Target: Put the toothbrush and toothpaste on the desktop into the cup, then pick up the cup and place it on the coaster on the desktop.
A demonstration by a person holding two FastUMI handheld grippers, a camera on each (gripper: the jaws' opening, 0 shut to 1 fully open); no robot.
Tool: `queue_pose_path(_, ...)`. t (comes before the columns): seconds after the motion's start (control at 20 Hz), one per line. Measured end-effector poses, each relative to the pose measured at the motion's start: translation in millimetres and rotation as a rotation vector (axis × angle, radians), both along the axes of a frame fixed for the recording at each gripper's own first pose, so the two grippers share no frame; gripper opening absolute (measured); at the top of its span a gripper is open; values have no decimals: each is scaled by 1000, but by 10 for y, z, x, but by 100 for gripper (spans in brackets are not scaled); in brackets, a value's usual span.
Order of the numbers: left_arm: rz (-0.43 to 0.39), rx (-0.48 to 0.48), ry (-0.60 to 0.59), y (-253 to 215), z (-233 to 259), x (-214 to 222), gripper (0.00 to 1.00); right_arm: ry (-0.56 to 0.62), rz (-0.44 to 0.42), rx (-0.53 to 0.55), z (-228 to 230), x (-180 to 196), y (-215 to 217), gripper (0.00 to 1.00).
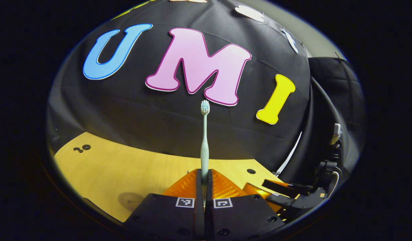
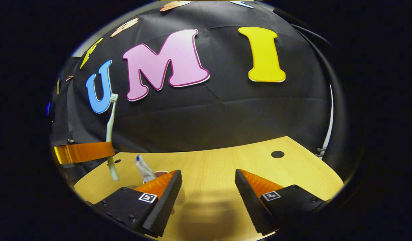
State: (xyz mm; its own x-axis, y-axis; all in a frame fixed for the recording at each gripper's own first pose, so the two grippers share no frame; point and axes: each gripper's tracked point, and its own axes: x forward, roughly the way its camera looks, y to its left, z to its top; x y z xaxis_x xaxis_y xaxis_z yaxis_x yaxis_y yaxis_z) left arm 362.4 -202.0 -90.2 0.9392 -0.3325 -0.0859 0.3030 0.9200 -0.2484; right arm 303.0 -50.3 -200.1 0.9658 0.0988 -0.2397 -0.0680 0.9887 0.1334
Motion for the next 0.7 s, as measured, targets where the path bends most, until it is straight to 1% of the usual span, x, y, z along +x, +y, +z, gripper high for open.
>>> queue_pose_path(0.1,-8,-1,-17,-115,-76,150,6,9,0,-17,-30,-18,-70,98)
queue_pose_path(0.25,1,-10,-2,-232,-262,300,6,20,0,-19,-76,-21,-116,97)
queue_pose_path(0.3,19,-3,-38,-232,-211,334,6,24,-1,-18,-88,-25,-123,97)
queue_pose_path(0.4,45,27,-48,-233,-228,364,6,33,6,-16,-128,-26,-114,98)
queue_pose_path(0.5,45,38,-54,-286,-224,373,6,41,16,-24,-176,-28,-94,98)
queue_pose_path(0.7,76,79,-71,-257,-237,398,7,63,32,-26,-242,-46,-46,98)
